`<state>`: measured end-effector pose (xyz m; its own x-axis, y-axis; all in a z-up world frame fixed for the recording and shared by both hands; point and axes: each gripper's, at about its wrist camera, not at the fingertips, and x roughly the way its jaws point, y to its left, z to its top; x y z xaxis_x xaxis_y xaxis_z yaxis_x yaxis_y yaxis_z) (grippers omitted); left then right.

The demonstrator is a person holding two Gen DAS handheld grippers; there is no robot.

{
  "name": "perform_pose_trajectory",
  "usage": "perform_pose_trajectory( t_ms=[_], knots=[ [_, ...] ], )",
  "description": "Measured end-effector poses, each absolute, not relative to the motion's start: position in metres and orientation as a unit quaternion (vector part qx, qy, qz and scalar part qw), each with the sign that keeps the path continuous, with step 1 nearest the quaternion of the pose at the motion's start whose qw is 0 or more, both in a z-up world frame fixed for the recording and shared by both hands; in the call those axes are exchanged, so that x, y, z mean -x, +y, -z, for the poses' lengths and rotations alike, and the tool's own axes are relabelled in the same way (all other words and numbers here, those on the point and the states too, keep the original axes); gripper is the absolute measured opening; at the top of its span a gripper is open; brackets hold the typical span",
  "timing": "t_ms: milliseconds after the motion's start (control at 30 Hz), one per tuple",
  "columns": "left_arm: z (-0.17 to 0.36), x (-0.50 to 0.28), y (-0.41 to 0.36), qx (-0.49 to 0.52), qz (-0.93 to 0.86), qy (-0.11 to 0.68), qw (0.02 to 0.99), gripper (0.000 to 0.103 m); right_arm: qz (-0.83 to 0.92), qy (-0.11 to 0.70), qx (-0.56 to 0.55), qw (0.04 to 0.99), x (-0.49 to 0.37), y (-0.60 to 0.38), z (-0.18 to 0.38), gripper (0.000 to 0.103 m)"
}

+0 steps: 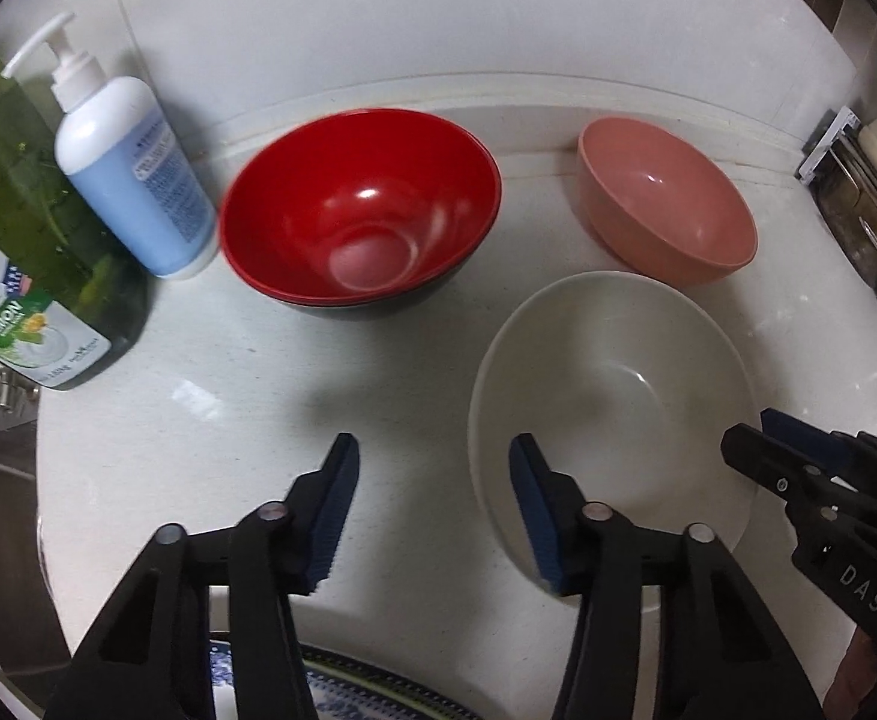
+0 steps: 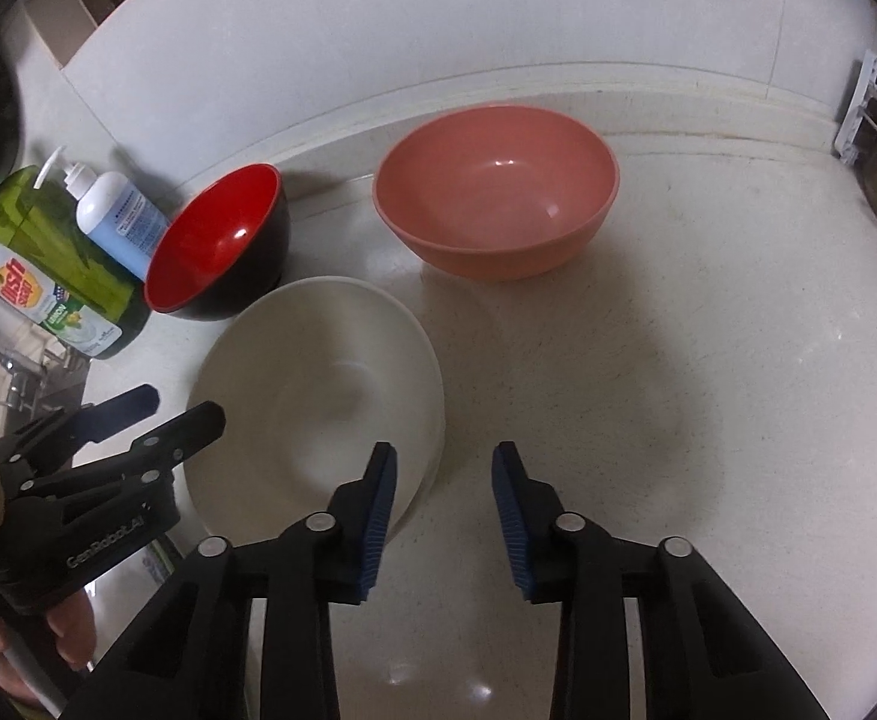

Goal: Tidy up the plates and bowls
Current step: 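Move both grippers to the rim of the cream bowl, then close both grippers on the cream bowl's rim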

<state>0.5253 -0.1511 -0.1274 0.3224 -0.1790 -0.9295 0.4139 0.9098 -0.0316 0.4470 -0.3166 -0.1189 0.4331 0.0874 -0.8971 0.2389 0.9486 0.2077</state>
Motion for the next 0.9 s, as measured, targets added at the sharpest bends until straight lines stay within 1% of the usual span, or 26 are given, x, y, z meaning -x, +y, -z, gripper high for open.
perform_pose_trajectory(
  t_ms=[67,200,233,267,300,333,433,667,900],
  knots=[
    [0.130,-0.528,-0.152,-0.104,0.189,0.557,0.802,0.041,0.045,0.533,-0.155,0.831,-0.449,-0.318,0.120,0.029],
    [0.135,-0.533,-0.153,-0.092,0.196,0.564,0.797,0.023,0.044,0.535,-0.158,0.829,-0.451,-0.318,0.121,0.023],
    [0.136,-0.533,-0.153,-0.090,0.198,0.565,0.796,0.018,0.042,0.535,-0.159,0.829,-0.452,-0.318,0.121,0.020],
    [0.136,-0.533,-0.153,-0.087,0.202,0.565,0.795,0.016,0.040,0.535,-0.158,0.829,-0.452,-0.317,0.121,0.018],
    [0.136,-0.533,-0.154,-0.084,0.207,0.566,0.793,0.010,0.040,0.536,-0.157,0.829,-0.453,-0.316,0.121,0.017],
    [0.136,-0.533,-0.155,-0.083,0.209,0.566,0.793,0.008,0.039,0.536,-0.156,0.829,-0.454,-0.315,0.121,0.015],
    [0.135,-0.531,-0.155,-0.088,0.203,0.561,0.797,0.008,0.038,0.538,-0.159,0.827,-0.456,-0.314,0.121,0.012],
    [0.122,-0.517,-0.153,-0.086,0.206,0.555,0.801,0.008,0.037,0.537,-0.164,0.826,-0.451,-0.312,0.116,0.011],
    [0.103,-0.487,-0.149,-0.078,0.222,0.545,0.805,0.009,0.045,0.522,-0.156,0.837,-0.431,-0.313,0.093,0.012]
  ],
)
